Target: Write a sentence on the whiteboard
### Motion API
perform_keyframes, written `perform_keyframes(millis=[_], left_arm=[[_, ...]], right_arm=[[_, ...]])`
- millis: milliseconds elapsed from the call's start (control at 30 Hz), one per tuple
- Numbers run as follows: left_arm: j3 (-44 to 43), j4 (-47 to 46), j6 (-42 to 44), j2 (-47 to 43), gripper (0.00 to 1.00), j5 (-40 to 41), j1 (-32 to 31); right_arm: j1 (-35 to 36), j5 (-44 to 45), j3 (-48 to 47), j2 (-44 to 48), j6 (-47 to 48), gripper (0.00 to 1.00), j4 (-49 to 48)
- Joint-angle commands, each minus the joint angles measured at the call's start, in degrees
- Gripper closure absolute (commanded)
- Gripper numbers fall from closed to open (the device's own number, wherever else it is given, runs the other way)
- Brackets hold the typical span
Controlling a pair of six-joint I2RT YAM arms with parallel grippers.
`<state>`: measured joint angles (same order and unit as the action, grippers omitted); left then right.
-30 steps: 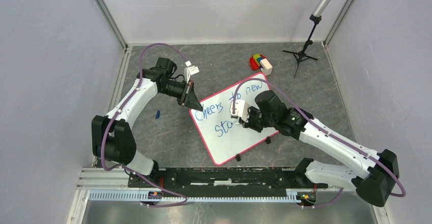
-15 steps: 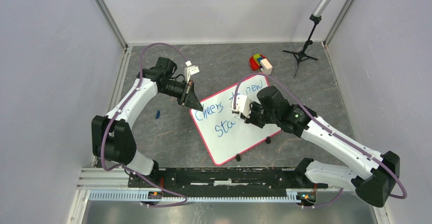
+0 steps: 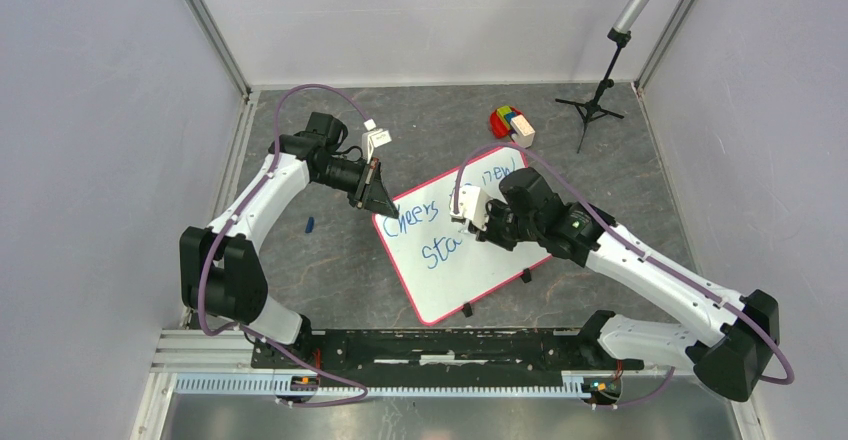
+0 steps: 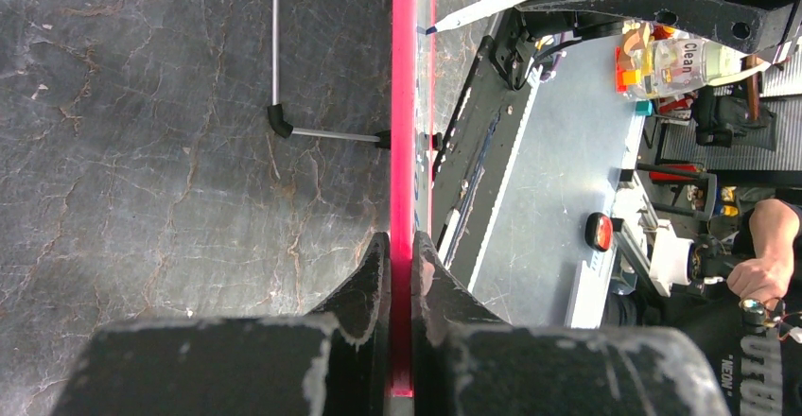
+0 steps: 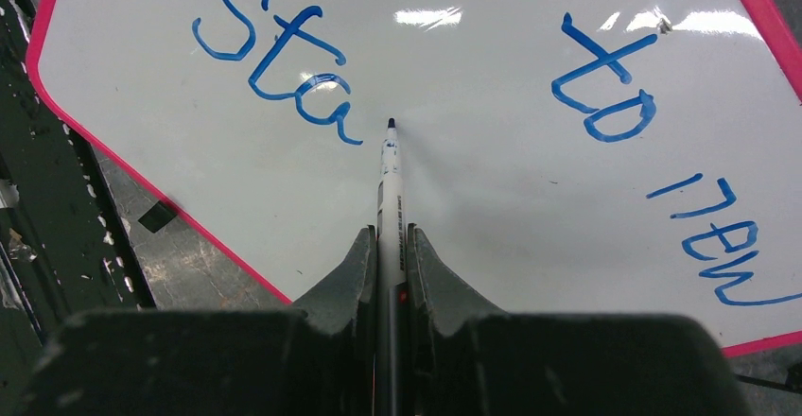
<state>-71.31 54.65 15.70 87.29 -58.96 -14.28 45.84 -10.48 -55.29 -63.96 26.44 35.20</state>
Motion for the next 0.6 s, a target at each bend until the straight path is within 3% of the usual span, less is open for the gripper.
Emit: perform_keyframes(millis=[0,567], left_arm=[[-1.6,-1.1,2.0,0.2,0.98,2.8,-0.4],[-1.8,-1.1,2.1,0.7,0.98,2.5,-0.4]], right_arm=[[-0.2,0.8,0.2,-0.2,0.7,1.0,-2.4],[-0.9,0.9,5.4,3.1,1.2,1.0,0.5]])
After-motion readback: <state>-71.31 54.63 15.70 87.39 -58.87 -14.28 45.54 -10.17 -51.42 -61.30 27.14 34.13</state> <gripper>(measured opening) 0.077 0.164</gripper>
